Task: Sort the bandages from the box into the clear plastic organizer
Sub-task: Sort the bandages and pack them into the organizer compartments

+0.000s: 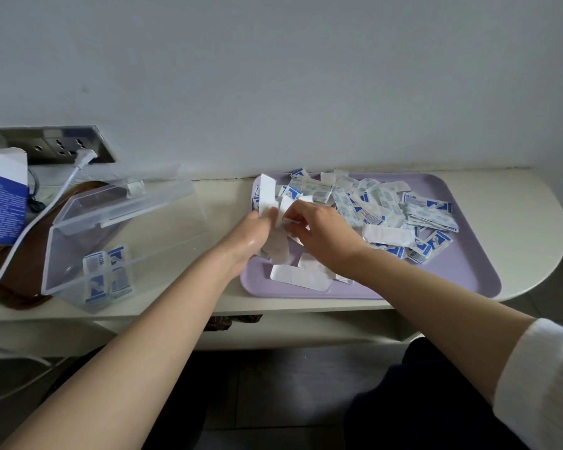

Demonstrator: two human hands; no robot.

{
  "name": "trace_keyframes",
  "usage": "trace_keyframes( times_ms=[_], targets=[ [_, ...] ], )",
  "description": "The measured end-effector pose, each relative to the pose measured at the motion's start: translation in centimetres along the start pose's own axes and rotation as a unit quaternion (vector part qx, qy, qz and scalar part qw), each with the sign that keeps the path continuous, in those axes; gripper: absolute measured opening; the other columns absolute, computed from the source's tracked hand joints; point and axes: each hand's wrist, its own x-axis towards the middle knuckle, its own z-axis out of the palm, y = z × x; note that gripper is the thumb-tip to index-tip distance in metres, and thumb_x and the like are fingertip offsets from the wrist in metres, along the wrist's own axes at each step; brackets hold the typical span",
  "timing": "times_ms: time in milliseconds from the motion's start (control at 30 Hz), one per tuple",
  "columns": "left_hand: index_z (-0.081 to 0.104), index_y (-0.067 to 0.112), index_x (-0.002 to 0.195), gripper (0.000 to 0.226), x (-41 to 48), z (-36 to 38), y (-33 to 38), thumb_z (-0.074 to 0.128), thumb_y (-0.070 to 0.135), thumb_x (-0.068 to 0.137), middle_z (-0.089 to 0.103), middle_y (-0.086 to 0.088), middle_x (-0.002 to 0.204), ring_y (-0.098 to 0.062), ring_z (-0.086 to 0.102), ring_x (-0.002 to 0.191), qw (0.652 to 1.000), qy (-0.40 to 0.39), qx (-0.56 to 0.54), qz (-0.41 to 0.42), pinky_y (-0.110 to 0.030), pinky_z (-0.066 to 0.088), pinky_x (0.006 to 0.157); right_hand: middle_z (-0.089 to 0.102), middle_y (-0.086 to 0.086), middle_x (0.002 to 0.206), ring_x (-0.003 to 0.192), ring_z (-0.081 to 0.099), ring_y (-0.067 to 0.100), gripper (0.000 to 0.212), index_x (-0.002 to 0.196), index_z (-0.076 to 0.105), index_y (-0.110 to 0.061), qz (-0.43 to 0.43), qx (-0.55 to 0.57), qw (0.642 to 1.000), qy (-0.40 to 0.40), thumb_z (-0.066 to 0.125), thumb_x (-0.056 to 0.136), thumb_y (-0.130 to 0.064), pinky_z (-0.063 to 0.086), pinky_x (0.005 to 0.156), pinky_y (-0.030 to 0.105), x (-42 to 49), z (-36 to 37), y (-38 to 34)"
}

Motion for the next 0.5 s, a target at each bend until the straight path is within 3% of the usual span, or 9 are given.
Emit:
trace_keyframes(
  times_ms=[200,333,500],
  targets=[
    [0.056,0.004,0.114,0.028,1.0,-1.0,-0.6,0.04,0.022,0.099,0.059,-0.008,0.091,-0.02,0.052,0.074,0.995,0.083,0.053,0.01,-0.024,0.035,0.052,0.05,0.006,0.088,0.076,0.045,0.026,0.011,0.092,0.046,-0.004,0.028,0.038,0.99,0.132,0.036,0.095,-0.004,0.034,0.067,0.035,0.4,-1.2,-0.2],
    [0.059,0.008,0.101,0.023,0.9,-0.9,-0.3,0.041,0.023,0.099,0.057,-0.007,0.082,-0.016,0.05,0.061,0.995,0.05,0.079,0.038,-0.023,0.035,0.048,0.057,0.006,0.08,0.075,0.055,0.027,0.008,0.091,0.051,-0.001,0.047,0.07,0.993,0.082,0.044,0.092,-0.004,0.041,0.069,0.032,0.6,-0.9,-0.1],
    [0.061,0.015,0.086,0.031,-0.2,0.2,0.4,0.037,0.024,0.101,0.062,0.002,0.08,-0.01,0.057,0.072,0.995,-0.019,0.066,0.075,-0.019,0.044,0.064,0.064,0.009,0.084,0.081,0.064,0.029,0.008,0.087,0.048,-0.011,0.08,0.079,0.992,0.05,0.05,0.091,-0.005,0.049,0.074,0.035,0.6,-0.3,0.1]
  ],
)
